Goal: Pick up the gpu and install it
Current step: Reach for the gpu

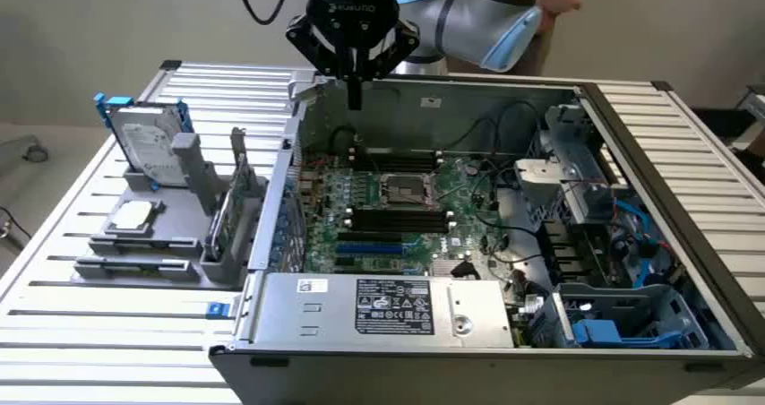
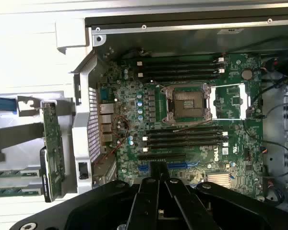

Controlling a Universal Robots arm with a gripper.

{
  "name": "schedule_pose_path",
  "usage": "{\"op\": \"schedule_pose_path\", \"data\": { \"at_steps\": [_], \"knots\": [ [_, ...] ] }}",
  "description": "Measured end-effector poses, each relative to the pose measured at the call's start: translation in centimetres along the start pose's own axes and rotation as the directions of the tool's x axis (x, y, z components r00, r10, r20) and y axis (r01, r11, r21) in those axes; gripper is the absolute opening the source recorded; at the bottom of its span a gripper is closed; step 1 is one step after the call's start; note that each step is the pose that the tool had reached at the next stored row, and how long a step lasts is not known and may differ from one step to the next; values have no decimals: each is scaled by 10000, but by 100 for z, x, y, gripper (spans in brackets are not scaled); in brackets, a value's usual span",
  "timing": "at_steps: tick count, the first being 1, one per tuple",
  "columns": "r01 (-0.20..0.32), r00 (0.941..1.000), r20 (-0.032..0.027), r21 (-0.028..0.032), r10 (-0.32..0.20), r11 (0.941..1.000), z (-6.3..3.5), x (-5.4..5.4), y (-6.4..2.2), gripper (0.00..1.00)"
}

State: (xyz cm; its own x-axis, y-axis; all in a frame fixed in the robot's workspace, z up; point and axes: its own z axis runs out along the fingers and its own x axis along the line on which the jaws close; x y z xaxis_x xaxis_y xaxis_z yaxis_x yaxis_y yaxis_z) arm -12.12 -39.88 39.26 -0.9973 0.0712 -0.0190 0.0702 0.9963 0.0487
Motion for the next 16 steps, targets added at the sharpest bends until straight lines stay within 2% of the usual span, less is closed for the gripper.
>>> {"op": "schedule_pose_path", "data": {
  "at_steps": [16],
  "knots": [
    [-1, 10000, -1, 0, 1, 10000, 0, 8, 2, 11]
  ]
}}
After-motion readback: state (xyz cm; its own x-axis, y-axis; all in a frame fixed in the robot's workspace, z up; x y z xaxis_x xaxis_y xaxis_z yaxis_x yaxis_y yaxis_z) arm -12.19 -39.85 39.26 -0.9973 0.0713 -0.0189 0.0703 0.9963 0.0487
